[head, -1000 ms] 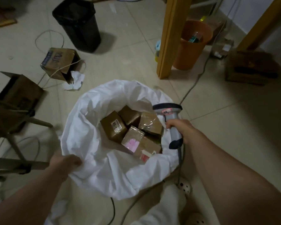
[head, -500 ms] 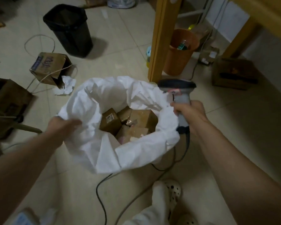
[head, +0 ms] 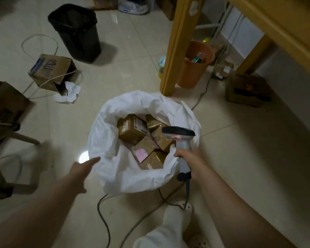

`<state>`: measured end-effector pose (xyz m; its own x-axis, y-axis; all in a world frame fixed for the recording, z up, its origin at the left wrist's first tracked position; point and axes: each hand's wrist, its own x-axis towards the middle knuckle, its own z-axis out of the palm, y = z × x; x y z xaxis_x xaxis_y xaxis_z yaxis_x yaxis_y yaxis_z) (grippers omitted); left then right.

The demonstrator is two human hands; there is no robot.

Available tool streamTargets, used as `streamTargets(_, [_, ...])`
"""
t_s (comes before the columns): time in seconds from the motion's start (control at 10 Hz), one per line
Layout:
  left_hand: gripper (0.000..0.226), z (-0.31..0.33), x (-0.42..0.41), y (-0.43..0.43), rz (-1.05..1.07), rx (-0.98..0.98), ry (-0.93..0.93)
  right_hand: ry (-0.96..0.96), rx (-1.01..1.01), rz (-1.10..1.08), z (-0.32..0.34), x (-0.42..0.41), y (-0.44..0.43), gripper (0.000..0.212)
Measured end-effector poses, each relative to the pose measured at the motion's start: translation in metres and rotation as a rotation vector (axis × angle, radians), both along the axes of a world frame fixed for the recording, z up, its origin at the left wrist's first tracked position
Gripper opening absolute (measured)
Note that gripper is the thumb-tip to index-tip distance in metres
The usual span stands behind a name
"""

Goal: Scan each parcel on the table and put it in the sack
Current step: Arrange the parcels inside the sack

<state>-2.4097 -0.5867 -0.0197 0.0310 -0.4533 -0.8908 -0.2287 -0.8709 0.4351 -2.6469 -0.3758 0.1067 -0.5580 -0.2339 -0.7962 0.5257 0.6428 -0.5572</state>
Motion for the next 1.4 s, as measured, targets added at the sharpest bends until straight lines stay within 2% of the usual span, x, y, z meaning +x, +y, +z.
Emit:
streamTargets(0.1, [0.06, 0.088, -0.029, 0.079, -0.09, 0.076, -0.053, -0.029, -0.033, -0.032, -0.012, 0.0, 0.003, 0.045])
streamTargets(0.2, [0.078, 0.051, -0.033, 0.092, -0.024, 0.173, 0.098, -0.016, -0.066, -0.042, -0.009, -0.001, 0.008, 0.045])
streamTargets(0.3, [0.041, 0.045, -0.033, 0.112, 0.081, 0.179, 0.122, -0.047, -0.187, -0.161, 0.0, -0.01, 0.016, 0.036])
streamTargets(0.4, [0.038, 0.053, -0.038, 0.105, 0.351, 0.234, 0.378, -0.09, -0.338, -0.29, 0.013, -0.024, 0.021, 0.027])
streamTargets(0.5, [0.041, 0.064, -0.061, 0.06, 0.271, 0.02, 0.367, 0.026, -0.329, -0.356, 0.03, -0.034, 0.019, 0.025])
streamTargets(0.6, [0.036, 0.11, -0.096, 0.013, -0.001, -0.449, 0.126, 0.256, -0.283, -0.431, 0.062, -0.037, 0.012, 0.025])
streamTargets(0.7, [0.04, 0.168, -0.102, 0.003, -0.153, -0.788, 0.078, 0.43, -0.428, -0.486, 0.091, -0.035, 0.01, 0.02])
streamTargets(0.8, [0.032, 0.177, -0.083, 0.015, -0.157, -0.878, 0.089, 0.46, -0.509, -0.451, 0.091, -0.028, 0.006, 0.027])
streamTargets(0.9, [0.012, 0.136, -0.065, 0.033, -0.082, -0.544, 0.049, 0.332, -0.228, -0.303, 0.058, -0.02, 0.005, 0.018])
streamTargets(1.0, [0.015, 0.1, -0.054, 0.044, -0.07, -0.262, -0.016, 0.239, -0.022, -0.187, 0.029, -0.014, 0.017, 0.026])
streamTargets(1.1, [0.004, 0.096, -0.054, 0.045, -0.077, -0.358, -0.058, 0.309, -0.04, -0.194, 0.036, -0.023, 0.014, 0.033])
streamTargets(1.2, [0.017, 0.121, -0.064, 0.046, -0.105, -0.623, -0.004, 0.439, -0.207, -0.213, 0.069, -0.041, -0.001, 0.038])
streamTargets(1.3, [0.02, 0.137, -0.063, 0.057, -0.074, -0.759, -0.011, 0.511, -0.305, -0.186, 0.085, -0.046, 0.0, 0.04])
streamTargets(1.4, [0.039, 0.121, -0.058, 0.066, -0.092, -0.596, -0.02, 0.419, -0.16, -0.097, 0.065, -0.039, 0.015, 0.041])
